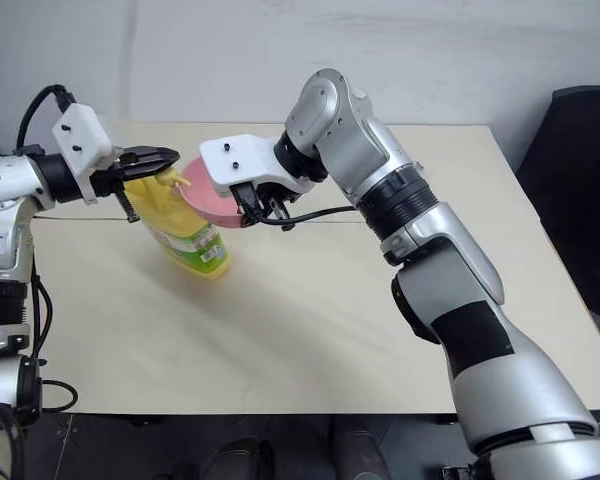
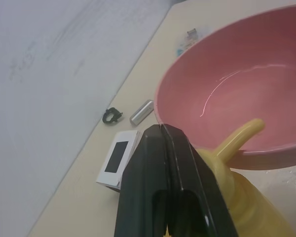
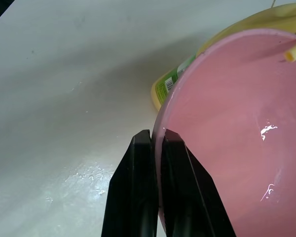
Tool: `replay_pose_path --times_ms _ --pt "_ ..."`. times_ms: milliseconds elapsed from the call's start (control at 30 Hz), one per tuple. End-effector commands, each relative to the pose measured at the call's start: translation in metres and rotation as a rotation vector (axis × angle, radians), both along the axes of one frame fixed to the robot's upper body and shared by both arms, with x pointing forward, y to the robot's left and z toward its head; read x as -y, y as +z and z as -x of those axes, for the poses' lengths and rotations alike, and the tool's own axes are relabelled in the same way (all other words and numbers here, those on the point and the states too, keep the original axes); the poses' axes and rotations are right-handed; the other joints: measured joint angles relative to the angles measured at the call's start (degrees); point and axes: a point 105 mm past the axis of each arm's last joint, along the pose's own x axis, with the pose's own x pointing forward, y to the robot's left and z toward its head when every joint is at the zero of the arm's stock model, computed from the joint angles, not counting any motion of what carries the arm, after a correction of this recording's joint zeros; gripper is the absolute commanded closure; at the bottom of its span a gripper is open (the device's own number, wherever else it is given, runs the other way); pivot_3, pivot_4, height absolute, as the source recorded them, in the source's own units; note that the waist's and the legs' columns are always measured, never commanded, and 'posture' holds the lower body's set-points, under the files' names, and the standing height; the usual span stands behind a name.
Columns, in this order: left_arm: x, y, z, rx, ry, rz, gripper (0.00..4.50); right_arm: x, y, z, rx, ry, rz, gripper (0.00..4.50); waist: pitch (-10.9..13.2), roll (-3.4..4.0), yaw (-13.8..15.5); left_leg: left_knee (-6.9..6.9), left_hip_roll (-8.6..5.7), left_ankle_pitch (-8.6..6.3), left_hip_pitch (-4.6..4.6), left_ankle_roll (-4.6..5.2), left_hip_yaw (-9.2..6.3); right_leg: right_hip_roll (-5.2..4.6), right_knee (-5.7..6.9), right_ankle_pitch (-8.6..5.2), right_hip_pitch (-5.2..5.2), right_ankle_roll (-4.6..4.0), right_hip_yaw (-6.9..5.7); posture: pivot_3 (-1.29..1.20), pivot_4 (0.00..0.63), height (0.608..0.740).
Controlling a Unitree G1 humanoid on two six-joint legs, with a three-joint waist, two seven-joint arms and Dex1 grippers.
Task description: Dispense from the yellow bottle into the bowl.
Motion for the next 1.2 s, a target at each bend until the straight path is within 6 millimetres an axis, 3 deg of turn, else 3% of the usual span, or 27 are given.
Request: replay_pose_path --times_ms 33,500,933,1067,1200 --pt "0.0 -0.072 -0.009 -0.253 0.026 -0.07 4.47 -0.007 0.015 0.011 0.025 0.062 -0.02 4.5 0.0 0.01 0.03 0.0 0.0 0.0 0.0 0.0 -0.01 -0.02 0.0 0.0 0.0 0.0 0.0 0.0 0.15 0.74" --pt "-0.003 -0.091 -0.008 -0.254 0.015 -0.187 4.47 -0.009 0.014 0.013 0.02 0.063 -0.024 4.5 -0.11 0.1 0.03 0.0 -0.02 0.0 0.03 0.0 -0.01 -0.19 0.01 0.0 0.01 0.0 0.0 0.0 0.15 0.74" --pt "-0.001 -0.111 -0.006 -0.273 0.006 -0.242 4.47 -0.009 0.013 0.011 0.019 0.056 -0.029 4.5 -0.68 0.68 0.02 -0.06 -0.02 -0.01 0.06 0.03 0.0 -0.17 -0.08 0.0 0.03 0.0 0.01 0.0 0.15 0.74" --pt "-0.002 -0.112 -0.006 -0.276 0.01 -0.24 4.47 -0.009 0.013 0.011 0.019 0.055 -0.029 4.5 -0.7 0.7 0.0 -0.07 -0.02 -0.01 0.08 0.03 0.01 -0.16 -0.12 0.0 0.04 0.0 0.02 0.0 0.15 0.74" --pt "-0.002 -0.1 -0.007 -0.266 0.013 -0.199 4.47 -0.008 0.012 0.01 0.021 0.053 -0.028 4.5 -0.71 0.71 0.01 -0.07 -0.02 -0.01 0.08 0.03 0.01 -0.17 -0.12 0.0 0.04 0.01 0.03 0.0 0.15 0.74"
